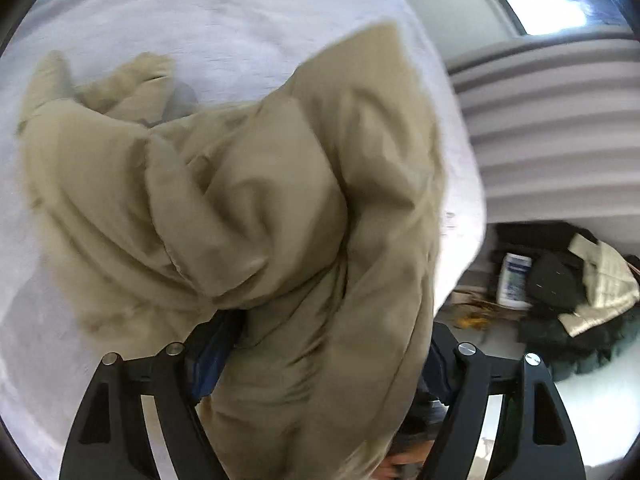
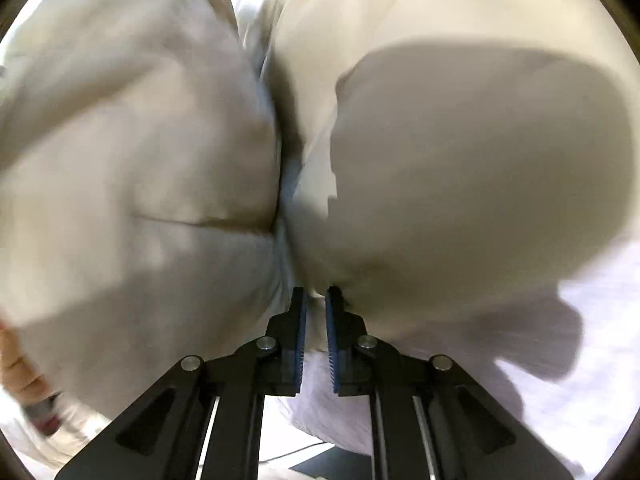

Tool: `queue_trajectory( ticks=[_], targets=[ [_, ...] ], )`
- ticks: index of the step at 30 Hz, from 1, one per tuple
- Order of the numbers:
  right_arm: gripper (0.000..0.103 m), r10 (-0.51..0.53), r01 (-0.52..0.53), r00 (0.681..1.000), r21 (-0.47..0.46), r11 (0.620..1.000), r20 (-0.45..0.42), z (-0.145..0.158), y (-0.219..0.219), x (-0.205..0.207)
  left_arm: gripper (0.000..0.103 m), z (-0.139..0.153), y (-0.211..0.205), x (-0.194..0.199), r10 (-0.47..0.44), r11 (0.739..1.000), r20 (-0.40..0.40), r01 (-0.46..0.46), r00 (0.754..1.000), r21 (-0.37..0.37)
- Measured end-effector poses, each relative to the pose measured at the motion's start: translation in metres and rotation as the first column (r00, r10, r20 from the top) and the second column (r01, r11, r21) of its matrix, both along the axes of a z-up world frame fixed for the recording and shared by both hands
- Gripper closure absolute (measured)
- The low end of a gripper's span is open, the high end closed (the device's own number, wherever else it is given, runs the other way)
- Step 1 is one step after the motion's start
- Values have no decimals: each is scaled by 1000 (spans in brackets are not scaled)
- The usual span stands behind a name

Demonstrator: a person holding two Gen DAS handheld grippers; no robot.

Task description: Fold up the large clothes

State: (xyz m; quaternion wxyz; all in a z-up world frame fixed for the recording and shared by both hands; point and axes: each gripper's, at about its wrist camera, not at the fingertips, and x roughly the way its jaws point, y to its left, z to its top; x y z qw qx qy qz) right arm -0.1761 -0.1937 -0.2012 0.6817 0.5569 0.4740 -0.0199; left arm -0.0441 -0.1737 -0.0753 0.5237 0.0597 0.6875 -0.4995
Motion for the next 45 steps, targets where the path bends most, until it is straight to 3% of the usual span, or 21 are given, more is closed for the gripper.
queue_trajectory(
  ticks=[1,3,4,10,13,17,19,20,21,24,27,30,32,36,45],
  targets=[
    [81,-21,21,1000,-24,1000,-5,7,-9,-10,24,-5,-3,1,-9,1000,-11,9,1000,-21],
    [38,-58,57,998,-93,994,-16,24,-24,-29,24,-20,-10,4,-10,999,-47,7,999,-45],
    [30,-74,72,997,-121,990,-13,33,-29,-37,24,-28,-15,5,-11,999,-59,8,998,-49],
    [17,-100,120,986,-155,981,131,92,-29,-77,24,-50,-42,5,-12,999,-6,12,1000,-48],
    [13,-42,76,982,-183,980,185,112,-13,-60,24,-45,-45,-1,-27,998,35,29,999,-60],
    [12,-12,48,982,-187,981,190,107,-3,-35,24,-16,-54,-4,-22,994,129,36,991,-107],
    [15,-33,59,995,-287,956,97,101,-2,-15,24,3,-49,3,15,991,209,13,978,-134],
    [39,-48,65,997,-324,944,59,99,-2,-18,24,13,-44,8,44,990,262,-7,964,-144],
    [89,-72,75,997,-357,931,20,94,-4,-13,24,20,-37,12,75,989,322,-29,944,-146],
    [92,-130,124,991,-371,920,7,91,-14,-21,24,29,-3,29,162,985,500,-106,851,-138],
    [93,-125,118,992,-466,877,17,103,-15,-32,24,4,26,48,192,979,571,-192,798,-62],
    [93,-116,103,993,-498,861,6,104,-15,-39,24,-29,29,56,200,969,577,-248,792,4],
    [93,-118,98,993,-501,860,-7,106,-24,-47,24,-43,25,57,216,964,570,-267,793,6],
    [93,-133,88,990,-528,845,-49,99,-42,-55,24,-53,-1,51,241,957,574,-289,783,-7],
    [91,-203,124,973,-494,860,-108,53,-114,-83,23,-70,-83,32,199,967,630,-256,751,0]
  ],
)
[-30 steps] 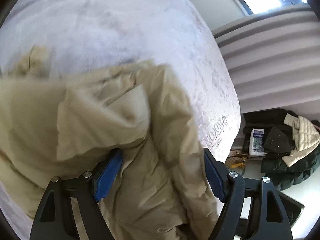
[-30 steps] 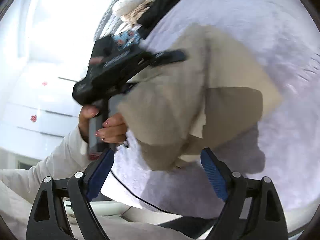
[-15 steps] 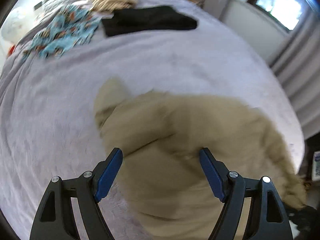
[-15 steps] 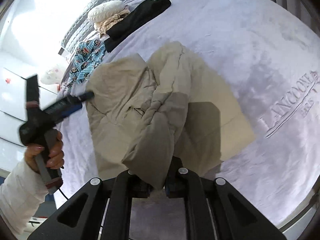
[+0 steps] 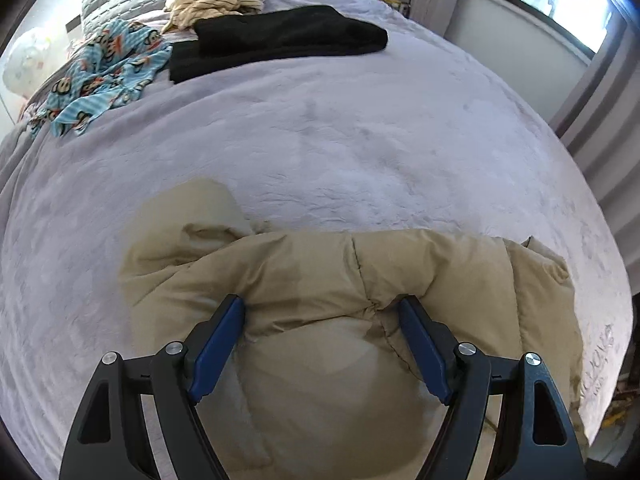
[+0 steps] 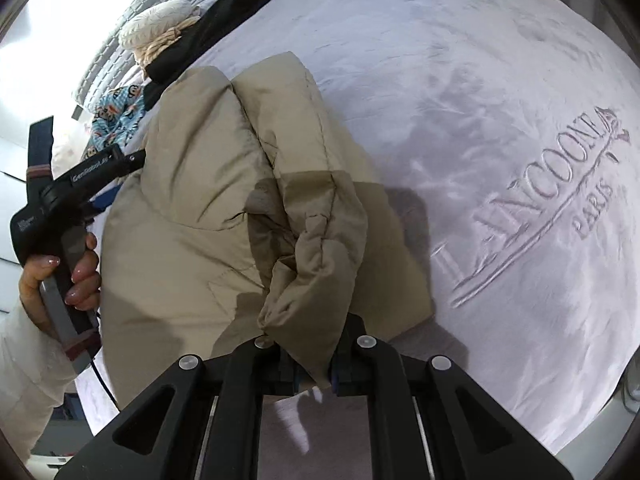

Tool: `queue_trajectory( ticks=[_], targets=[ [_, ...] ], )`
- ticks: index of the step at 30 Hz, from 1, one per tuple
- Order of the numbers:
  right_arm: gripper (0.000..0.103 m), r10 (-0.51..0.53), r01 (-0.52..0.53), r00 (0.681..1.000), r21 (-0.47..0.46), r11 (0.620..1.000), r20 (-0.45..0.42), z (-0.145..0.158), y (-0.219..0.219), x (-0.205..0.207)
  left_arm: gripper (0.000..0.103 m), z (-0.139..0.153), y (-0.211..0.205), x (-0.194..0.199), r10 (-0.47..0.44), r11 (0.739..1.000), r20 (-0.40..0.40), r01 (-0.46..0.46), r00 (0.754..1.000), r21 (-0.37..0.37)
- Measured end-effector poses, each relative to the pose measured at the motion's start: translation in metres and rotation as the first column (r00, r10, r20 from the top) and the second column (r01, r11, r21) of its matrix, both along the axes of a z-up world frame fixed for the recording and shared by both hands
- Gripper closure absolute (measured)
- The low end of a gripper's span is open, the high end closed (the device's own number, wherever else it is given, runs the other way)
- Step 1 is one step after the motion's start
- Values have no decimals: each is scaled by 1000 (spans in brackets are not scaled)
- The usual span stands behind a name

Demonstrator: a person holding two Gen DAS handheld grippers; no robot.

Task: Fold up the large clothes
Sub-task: 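Grasp the jacket's edge with the right tool while the left tool presses the bundle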

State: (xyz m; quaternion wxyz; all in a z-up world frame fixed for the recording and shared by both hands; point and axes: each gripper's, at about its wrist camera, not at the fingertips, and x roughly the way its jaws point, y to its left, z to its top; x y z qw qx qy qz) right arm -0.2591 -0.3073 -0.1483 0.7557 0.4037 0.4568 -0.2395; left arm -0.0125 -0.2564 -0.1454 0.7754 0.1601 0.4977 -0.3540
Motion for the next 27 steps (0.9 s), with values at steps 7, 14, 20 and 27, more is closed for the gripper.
queue_trajectory(
  ticks=[7,14,20,27],
  targets=[
    [63,-47,42,992,42,998,120,68,-40,-33,23,-9,5,10,22,1000,-34,-23,999,-17],
    [31,79,-129,958,169,977,276,70,-87,48,23,-9,7,9,33,999,-38,-34,999,-28],
    [90,59,-133,974,341,931,218,0,-114,111,23,-6,7,9,45,999,-46,-46,998,-24],
    [96,177,-180,984,167,969,32,-17,-115,89,23,-12,-28,-21,-7,1000,-10,7,1000,18]
  ],
)
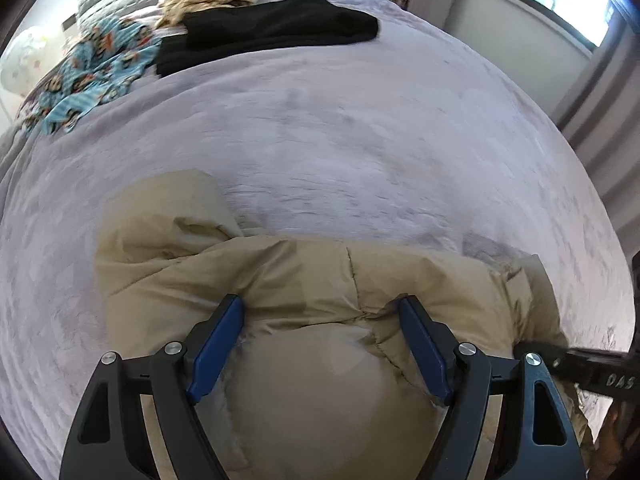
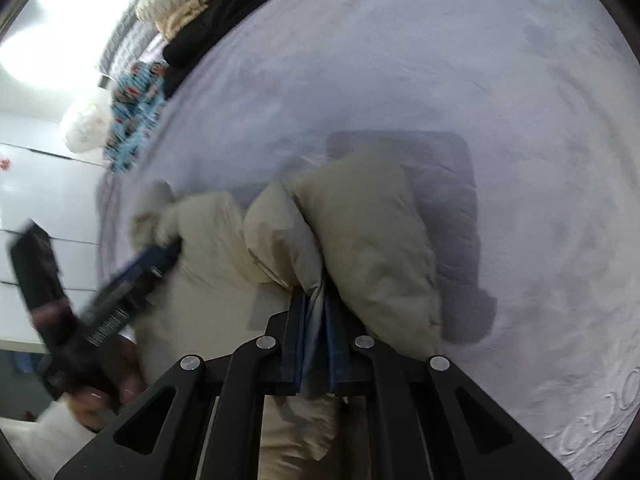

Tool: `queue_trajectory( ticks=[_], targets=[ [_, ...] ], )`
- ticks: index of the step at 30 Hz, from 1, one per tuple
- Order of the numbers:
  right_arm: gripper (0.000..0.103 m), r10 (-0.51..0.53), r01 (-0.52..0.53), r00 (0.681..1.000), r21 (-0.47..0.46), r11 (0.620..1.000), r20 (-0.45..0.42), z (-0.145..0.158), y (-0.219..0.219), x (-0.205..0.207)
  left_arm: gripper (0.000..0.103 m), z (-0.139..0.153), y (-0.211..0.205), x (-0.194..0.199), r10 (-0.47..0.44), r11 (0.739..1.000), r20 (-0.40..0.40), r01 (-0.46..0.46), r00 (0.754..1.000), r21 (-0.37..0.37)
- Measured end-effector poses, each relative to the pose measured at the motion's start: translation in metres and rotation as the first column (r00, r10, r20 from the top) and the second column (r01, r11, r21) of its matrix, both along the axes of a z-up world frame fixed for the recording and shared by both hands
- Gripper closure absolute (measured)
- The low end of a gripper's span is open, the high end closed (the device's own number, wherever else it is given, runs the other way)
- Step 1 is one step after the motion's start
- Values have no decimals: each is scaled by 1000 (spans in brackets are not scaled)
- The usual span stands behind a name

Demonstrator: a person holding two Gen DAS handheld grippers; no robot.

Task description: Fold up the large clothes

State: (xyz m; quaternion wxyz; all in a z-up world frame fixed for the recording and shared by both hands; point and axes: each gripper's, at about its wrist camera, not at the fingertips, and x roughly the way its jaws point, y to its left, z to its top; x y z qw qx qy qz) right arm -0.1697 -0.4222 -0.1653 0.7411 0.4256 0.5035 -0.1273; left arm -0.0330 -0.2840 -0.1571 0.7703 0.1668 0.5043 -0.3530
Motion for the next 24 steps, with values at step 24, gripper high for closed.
queue_trajectory(
  ticks=[24],
  targets=[
    [93,71,-71,997,-16,997,-2,35,19,-28,10,7,147,-86,161,987,-257,-149,953,66]
  ],
)
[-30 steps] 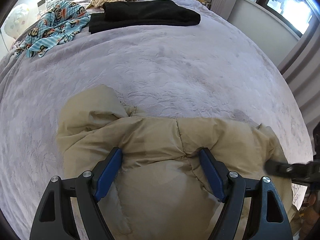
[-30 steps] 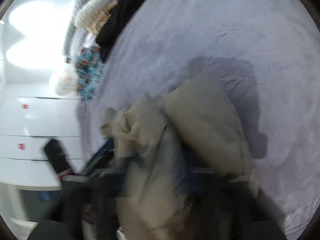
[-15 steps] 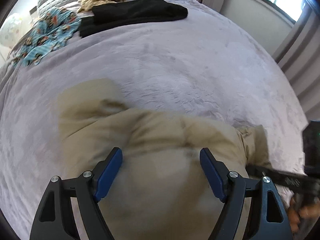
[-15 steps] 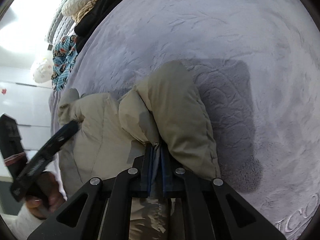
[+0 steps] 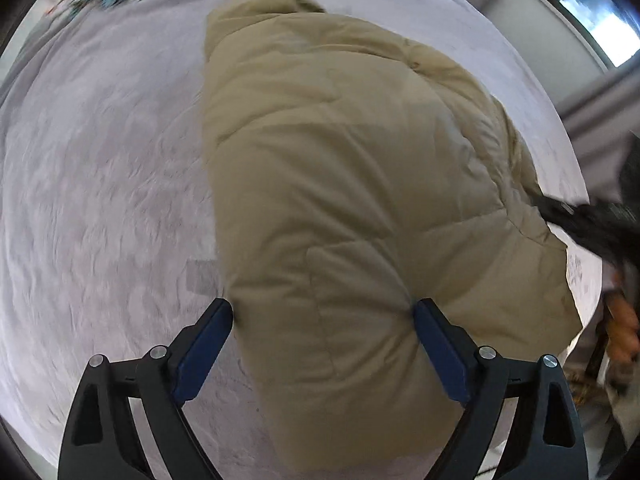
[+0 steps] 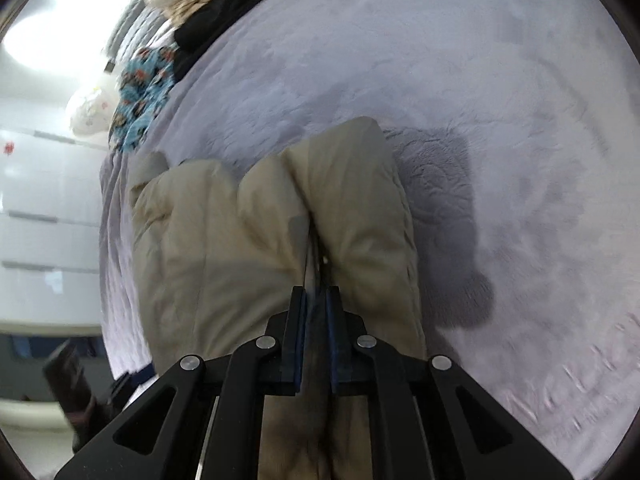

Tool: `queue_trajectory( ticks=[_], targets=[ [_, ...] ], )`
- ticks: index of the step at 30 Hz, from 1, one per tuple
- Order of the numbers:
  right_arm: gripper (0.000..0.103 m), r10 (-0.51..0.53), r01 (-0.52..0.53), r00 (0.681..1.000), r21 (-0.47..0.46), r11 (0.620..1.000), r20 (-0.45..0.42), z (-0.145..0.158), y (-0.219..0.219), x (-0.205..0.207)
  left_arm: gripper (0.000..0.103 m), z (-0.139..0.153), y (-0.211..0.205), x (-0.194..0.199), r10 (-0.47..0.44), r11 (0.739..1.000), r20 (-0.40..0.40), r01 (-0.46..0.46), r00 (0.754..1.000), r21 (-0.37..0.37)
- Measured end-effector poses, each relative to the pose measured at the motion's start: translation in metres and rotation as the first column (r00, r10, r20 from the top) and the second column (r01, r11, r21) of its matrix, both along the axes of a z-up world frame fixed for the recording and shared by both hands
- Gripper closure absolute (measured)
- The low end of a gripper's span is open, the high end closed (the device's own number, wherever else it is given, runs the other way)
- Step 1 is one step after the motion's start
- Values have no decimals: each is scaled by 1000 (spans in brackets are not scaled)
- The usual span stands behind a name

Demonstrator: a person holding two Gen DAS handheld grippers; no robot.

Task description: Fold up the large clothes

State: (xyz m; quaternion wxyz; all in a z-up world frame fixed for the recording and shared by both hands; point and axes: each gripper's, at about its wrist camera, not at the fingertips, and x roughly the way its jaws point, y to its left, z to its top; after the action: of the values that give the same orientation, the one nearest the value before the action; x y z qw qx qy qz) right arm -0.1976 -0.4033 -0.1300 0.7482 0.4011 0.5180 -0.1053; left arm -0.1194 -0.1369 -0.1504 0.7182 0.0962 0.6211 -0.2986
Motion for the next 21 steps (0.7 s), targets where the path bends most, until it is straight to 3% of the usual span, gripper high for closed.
queue_trajectory(
  ticks=[6,12,16,21],
  targets=[
    [92,116,-113,993,-58,992,39,44,35,-29,10,5,2,-5,29,999,36,-30,999,29],
    [93,147,-156,981,-68,985,-130,6,58,-45,10,10,6,-10,38,999,42,-40,998,34],
    [93,95,-102,984,-38,994,-151,-8,58,-51,10,13,12,-12,39,999,28,-40,999,26],
    [92,72,-87,983,-83,993,-171,-1,63,-46,10,18,23,-14,31,999,36,-33,999,34]
  ],
)
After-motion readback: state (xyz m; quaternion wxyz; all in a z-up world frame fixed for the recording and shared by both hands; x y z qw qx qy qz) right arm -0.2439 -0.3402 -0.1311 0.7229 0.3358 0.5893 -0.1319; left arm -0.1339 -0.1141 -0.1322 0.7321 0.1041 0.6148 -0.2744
